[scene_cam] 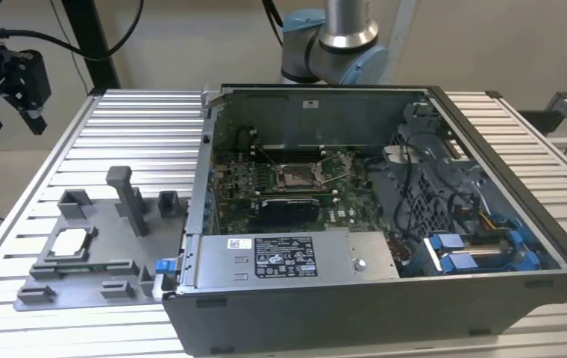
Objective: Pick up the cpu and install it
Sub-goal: 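Pick up the cpu and move it towards the insertion slot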
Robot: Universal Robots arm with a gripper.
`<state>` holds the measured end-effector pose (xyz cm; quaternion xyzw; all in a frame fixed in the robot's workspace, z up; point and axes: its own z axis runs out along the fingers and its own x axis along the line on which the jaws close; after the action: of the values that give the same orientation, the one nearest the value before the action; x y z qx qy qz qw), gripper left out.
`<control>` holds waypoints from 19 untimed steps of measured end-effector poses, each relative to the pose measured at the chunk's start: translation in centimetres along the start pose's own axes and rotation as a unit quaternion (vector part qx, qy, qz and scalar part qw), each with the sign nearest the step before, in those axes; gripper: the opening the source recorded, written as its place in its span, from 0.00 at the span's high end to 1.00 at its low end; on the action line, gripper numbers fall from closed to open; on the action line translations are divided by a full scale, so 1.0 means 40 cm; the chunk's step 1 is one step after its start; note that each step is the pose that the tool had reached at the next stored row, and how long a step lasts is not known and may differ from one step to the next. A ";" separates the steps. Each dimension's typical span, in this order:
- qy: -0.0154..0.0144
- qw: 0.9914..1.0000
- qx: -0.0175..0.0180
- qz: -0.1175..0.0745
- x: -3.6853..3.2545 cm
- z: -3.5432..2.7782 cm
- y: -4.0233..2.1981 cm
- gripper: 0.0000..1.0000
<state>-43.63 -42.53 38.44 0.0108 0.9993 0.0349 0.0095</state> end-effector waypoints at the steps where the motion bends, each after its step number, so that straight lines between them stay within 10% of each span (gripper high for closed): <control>1: -0.001 1.000 0.000 0.000 0.001 0.000 0.000 1.00; 19: -0.002 1.000 -0.008 -0.010 0.001 0.040 -0.005 1.00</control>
<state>-43.66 -42.61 36.82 0.0012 0.9990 0.0430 0.0117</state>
